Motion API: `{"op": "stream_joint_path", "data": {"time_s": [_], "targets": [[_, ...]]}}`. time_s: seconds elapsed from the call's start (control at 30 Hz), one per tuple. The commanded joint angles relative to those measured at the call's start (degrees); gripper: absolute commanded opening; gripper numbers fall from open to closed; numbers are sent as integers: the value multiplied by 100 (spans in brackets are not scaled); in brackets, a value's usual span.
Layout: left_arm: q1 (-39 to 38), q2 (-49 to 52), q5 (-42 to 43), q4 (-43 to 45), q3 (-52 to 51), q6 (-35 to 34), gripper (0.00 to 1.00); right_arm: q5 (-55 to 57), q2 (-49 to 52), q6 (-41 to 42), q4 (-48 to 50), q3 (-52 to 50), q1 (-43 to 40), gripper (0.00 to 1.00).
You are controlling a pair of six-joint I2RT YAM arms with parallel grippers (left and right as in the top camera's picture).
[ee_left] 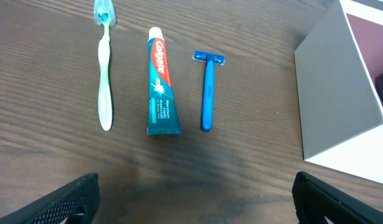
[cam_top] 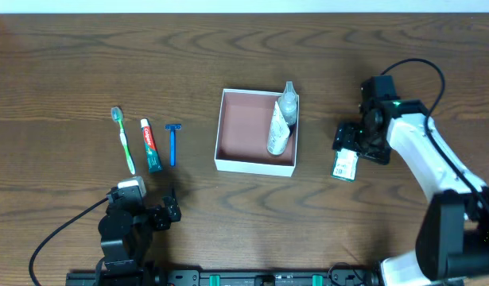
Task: Pack container
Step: 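Move the right gripper to the soap bar and grasp it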
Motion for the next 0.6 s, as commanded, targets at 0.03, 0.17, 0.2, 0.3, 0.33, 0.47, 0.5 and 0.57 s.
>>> {"op": "stream_joint_path", "data": {"time_s": [0.03,0.17,0.2,0.3,0.33,0.47,0.5,0.57], "targets": [[42,-31,81,9,-70,-26,98,-341,531,-306,144,-52,70,79],[42,-31,81,9,-70,-24,98,-343,850,-286,247,-52,146,67],[39,-31,81,7,-70,-24,98,-343,863,-260,275,-52,144,65],[42,-31,81,9,-70,-24,98,-321,861,-267,376,-52,144,63],[42,-31,81,9,-70,-24,98,-319,861,-267,391,-52,144,62],[42,-31,81,9,-70,-24,98,-273,866,-271,387,-57,149,54],[42,-31,81,9,-70,-26,98,-251,866,-271,385,-59,149,52],[39,-31,81,9,-70,-24,98,-170,866,-280,345,-63,151,53]]}}
